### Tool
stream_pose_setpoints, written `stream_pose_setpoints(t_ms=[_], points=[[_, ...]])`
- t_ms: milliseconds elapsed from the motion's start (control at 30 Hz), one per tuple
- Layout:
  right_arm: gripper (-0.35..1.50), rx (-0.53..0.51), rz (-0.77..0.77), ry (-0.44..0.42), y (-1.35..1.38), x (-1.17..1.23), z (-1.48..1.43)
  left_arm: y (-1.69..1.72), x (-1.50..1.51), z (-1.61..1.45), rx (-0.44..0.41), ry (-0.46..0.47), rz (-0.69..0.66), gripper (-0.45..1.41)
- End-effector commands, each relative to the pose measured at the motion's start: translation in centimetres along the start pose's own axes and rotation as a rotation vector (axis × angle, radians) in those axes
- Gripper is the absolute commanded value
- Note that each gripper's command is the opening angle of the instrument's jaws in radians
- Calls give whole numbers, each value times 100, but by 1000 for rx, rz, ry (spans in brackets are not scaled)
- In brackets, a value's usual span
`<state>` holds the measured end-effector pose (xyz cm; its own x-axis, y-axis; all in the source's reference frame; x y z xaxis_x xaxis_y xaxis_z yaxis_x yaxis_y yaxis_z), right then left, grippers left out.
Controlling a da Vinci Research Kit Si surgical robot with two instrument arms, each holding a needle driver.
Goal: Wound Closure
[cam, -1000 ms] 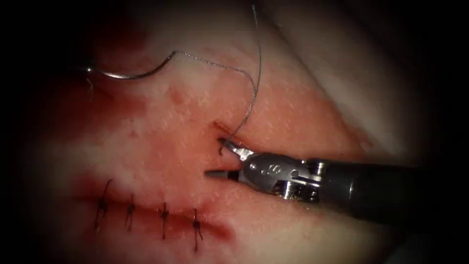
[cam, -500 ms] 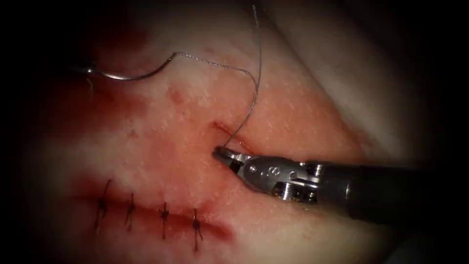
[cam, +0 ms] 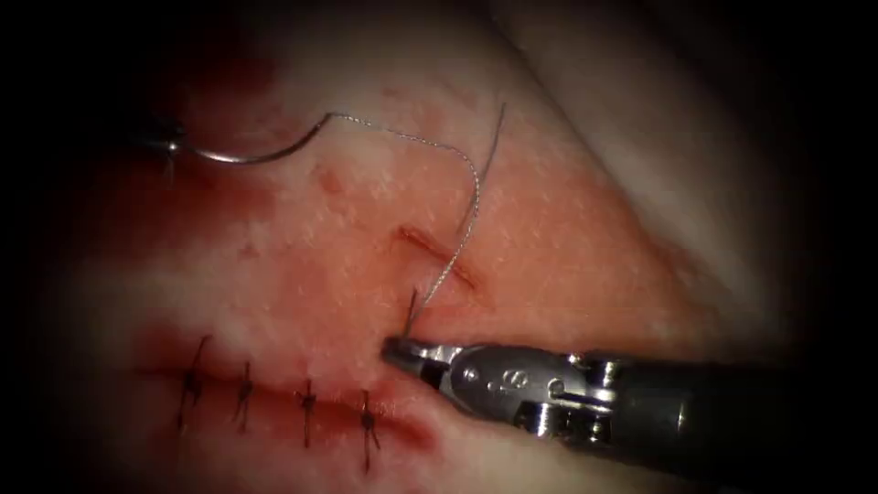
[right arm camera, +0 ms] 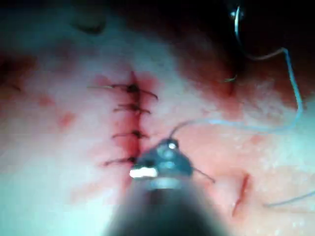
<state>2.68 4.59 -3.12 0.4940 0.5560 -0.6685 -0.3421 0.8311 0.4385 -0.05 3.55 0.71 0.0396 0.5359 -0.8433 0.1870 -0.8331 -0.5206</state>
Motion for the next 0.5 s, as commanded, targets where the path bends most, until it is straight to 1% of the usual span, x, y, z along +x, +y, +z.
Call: stream_pose_setpoints(t_ms=[33, 67, 100, 200, 267, 367, 433, 467, 500], points=[[-35, 10, -3, -2, -14, 2, 3, 2, -5, 3, -28, 13, -9, -35], [-35, 13, -5, -2, -18, 3, 3, 4, -5, 2, -51, 19, -14, -35], [-35, 20, -9, -1, -27, 5, 4, 9, -5, 0, -97, 28, -19, -35], [-35, 32, -16, 1, -37, 7, 8, 17, -4, -1, -166, 48, -30, -35], [-35, 40, -21, 2, -43, 10, 9, 21, -3, -2, -196, 63, -36, -35], [-35, 37, -18, 5, -41, 12, 17, 24, -4, -1, -248, 68, -37, -35], [-35, 32, -17, 4, -37, 13, 20, 25, -6, -1, -260, 67, -36, -35], [54, 7, -46, 13, -31, 13, 23, 27, -7, -1, -267, 66, -36, -35], [98, -22, -51, 22, -28, 12, 23, 27, -8, -1, -273, 65, -42, -35]])
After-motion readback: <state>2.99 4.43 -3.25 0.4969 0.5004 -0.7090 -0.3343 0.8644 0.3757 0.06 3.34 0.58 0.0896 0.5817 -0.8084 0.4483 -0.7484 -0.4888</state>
